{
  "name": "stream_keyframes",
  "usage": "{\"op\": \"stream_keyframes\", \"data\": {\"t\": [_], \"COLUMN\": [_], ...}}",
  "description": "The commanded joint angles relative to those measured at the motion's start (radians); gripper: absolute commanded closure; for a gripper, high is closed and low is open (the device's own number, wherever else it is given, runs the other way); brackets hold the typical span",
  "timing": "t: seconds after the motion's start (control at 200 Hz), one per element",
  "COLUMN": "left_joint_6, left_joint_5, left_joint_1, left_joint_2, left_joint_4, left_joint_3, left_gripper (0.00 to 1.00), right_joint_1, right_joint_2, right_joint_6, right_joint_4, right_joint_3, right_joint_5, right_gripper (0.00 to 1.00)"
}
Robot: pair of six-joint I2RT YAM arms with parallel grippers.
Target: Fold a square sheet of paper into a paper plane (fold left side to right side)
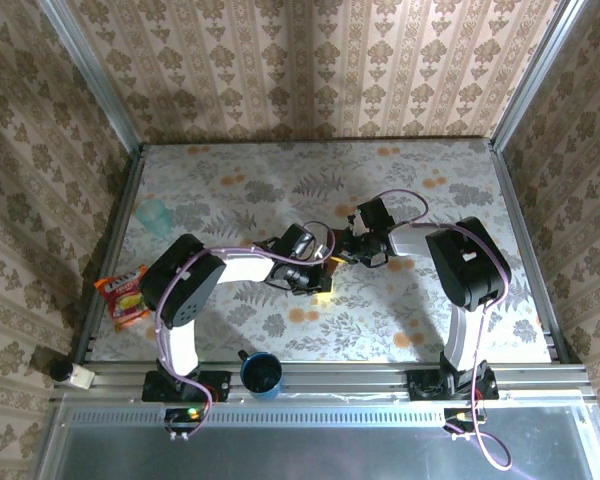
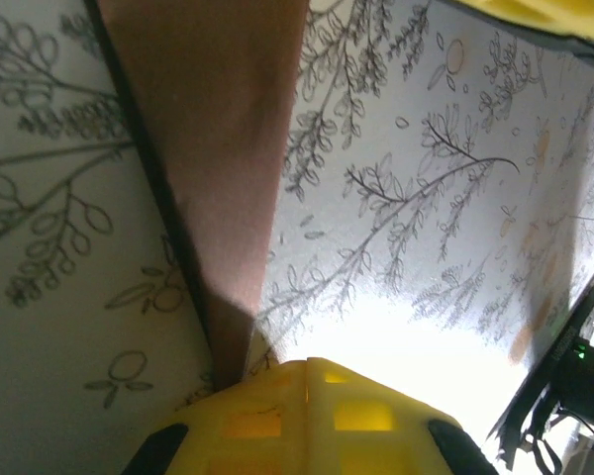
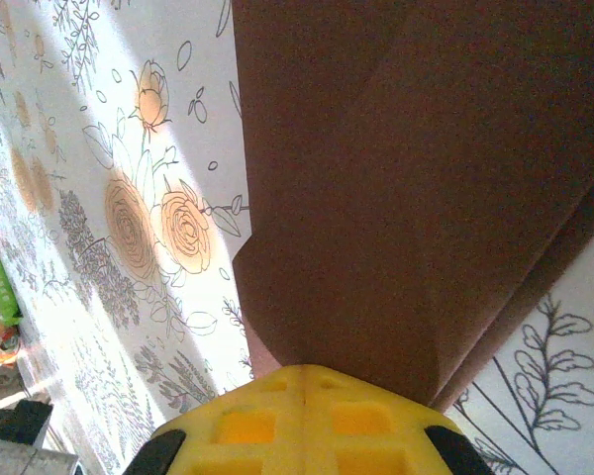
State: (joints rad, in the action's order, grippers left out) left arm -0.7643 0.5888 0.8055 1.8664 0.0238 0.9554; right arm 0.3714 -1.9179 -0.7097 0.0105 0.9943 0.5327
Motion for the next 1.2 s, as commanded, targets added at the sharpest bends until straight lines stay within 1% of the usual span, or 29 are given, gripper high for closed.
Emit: {"op": "stream_keyframes", "data": {"t": [0.0,0.2,0.245,0.26,0.315,0.535,0.785,0.81,0.895,1.03,1.195], "left_joint_6": [-0.03,-0.024,-0.01,-0.005,0.013,0.039,0.059,0.06,0.065,0.062,0.06], "left_joint_5": [0.032,0.048,0.048,0.076,0.092,0.092,0.062,0.027,0.013,0.0,-0.002], "left_joint_1": [-0.002,-0.048,-0.054,-0.056,-0.06,-0.065,-0.056,-0.053,-0.047,-0.042,-0.042], "left_joint_2": [-0.05,-0.09,-0.075,-0.069,-0.039,0.043,0.092,0.094,0.103,0.108,0.108], "left_joint_4": [0.02,0.01,0.017,0.021,0.038,0.035,0.057,0.06,0.067,0.059,0.056], "left_joint_3": [-0.012,0.02,0.034,0.042,0.067,0.101,0.067,0.061,0.043,0.014,0.011], "left_gripper": [1.0,1.0,1.0,1.0,1.0,1.0,1.0,1.0,1.0,1.0,1.0], "right_joint_1": [0.008,0.01,0.01,0.009,0.009,0.011,0.009,0.008,0.0,-0.043,-0.071], "right_joint_2": [-0.05,-0.044,-0.044,-0.045,-0.046,-0.044,-0.027,-0.023,-0.015,-0.013,-0.025], "right_joint_6": [0.014,0.009,0.007,0.007,0.004,0.001,-0.016,-0.017,-0.027,-0.078,-0.051], "right_joint_4": [0.118,0.116,0.116,0.116,0.118,0.121,0.092,0.088,0.066,-0.035,-0.011], "right_joint_3": [-0.019,-0.014,-0.012,-0.011,-0.007,0.001,0.028,0.033,0.05,0.043,0.072], "right_joint_5": [-0.09,-0.086,-0.086,-0.086,-0.088,-0.083,-0.031,-0.024,0.005,0.073,0.069], "right_gripper": [1.0,1.0,1.0,1.0,1.0,1.0,1.0,1.0,1.0,1.0,1.0]}}
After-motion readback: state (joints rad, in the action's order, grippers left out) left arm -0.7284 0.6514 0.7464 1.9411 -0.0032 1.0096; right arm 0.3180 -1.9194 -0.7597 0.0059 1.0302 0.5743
